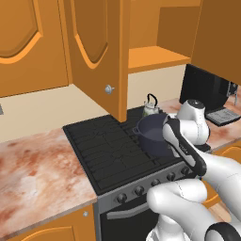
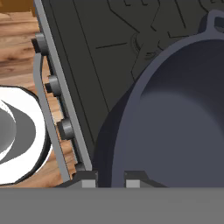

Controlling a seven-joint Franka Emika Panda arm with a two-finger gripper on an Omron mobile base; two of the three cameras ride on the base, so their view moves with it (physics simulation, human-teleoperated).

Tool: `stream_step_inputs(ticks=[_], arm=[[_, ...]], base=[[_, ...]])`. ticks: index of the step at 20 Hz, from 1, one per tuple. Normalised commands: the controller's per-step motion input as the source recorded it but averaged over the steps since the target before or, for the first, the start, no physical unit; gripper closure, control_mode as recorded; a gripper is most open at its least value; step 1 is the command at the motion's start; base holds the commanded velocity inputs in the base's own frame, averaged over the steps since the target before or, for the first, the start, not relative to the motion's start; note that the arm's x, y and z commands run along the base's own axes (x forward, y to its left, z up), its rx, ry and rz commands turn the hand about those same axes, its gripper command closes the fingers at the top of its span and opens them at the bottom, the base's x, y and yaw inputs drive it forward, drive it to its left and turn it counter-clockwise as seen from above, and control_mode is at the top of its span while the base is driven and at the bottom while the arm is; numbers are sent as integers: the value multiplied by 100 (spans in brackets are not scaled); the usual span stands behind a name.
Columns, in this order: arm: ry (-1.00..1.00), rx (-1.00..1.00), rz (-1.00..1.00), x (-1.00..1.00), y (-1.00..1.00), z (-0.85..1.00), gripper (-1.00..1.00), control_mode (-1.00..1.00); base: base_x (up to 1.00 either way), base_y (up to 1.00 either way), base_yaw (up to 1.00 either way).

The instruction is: Pick the kettle from the cabinet and place it on a stove burner. Then pick the pot from the counter and place it on another stove burner. Finally, turn both burners on.

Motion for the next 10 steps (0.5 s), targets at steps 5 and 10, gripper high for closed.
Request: stream_step_inputs(ticks=[5, 10], arm=[[2, 0, -1, 36, -25, -13, 100, -100], [2, 0, -1, 34, -26, -13, 100, -100]], base=[[0, 0, 0], [0, 0, 0]])
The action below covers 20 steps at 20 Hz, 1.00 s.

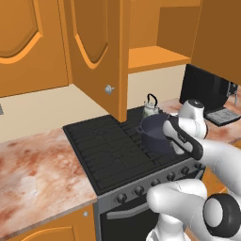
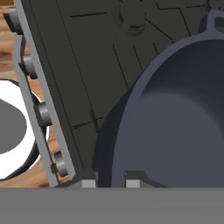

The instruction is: Pick the kettle from the cabinet and place it on a stove burner. Then pick the pot from the counter and place it on another stove burner. Finally, turn both burners on.

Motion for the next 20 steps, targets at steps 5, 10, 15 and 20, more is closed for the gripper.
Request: stream_step_inputs(ticks=[5, 10, 15, 20], arm=[[2, 0, -1, 34, -22, -10, 100, -100], [1, 0, 0, 30, -19, -11, 100, -100], [0, 0, 0, 7, -20, -4, 100, -100], [0, 0, -2, -7, -19, 0, 100, -100]], base=[[0, 0, 0], [0, 0, 0], [0, 0, 0], [0, 0, 0]])
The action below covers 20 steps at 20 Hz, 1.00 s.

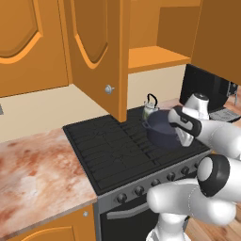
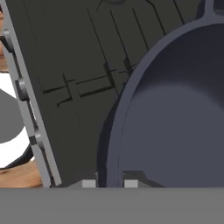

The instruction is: Pick the kettle from the cabinet and place it on a stove burner. Then pick the pot from the counter and place it on another stove burner. Finally, turn both burners on.

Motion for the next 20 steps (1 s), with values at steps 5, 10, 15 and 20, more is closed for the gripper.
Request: stream_step_inputs(ticks=[5, 10, 15, 20], arm=[[0, 0, -2, -21, -7, 0, 100, -100], [0, 0, 0, -4, -1, 0, -100, -100], [0, 0, 0, 0, 0, 0, -100, -100], [-2, 0, 0, 0, 0, 0, -100, -100]], base=[[0, 0, 0], [0, 0, 0], [0, 0, 0], [0, 0, 0]])
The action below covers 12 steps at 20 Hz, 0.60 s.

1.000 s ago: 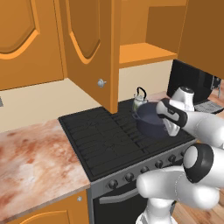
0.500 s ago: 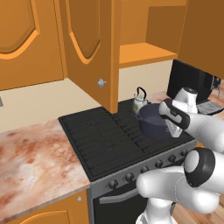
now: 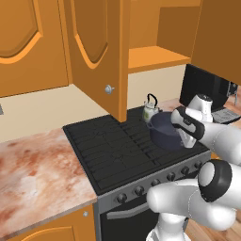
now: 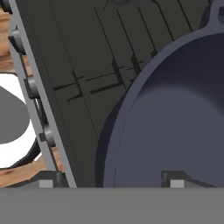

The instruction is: Pick the kettle from the cabinet and place it on a stove burner. Then pick the pot from the counter and place it on another stove burner. Finally, turn both burners on.

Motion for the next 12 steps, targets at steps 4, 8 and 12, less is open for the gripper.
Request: stream_step_inputs(ticks=[4, 8, 12], arm=[[-6, 0, 0, -4, 0, 7, -100, -100], [-4, 0, 0, -14, 0, 12, -100, -100], [-1, 0, 0, -20, 0, 10, -100, -100]], base=[[0, 0, 0], [0, 0, 0], [0, 0, 0]])
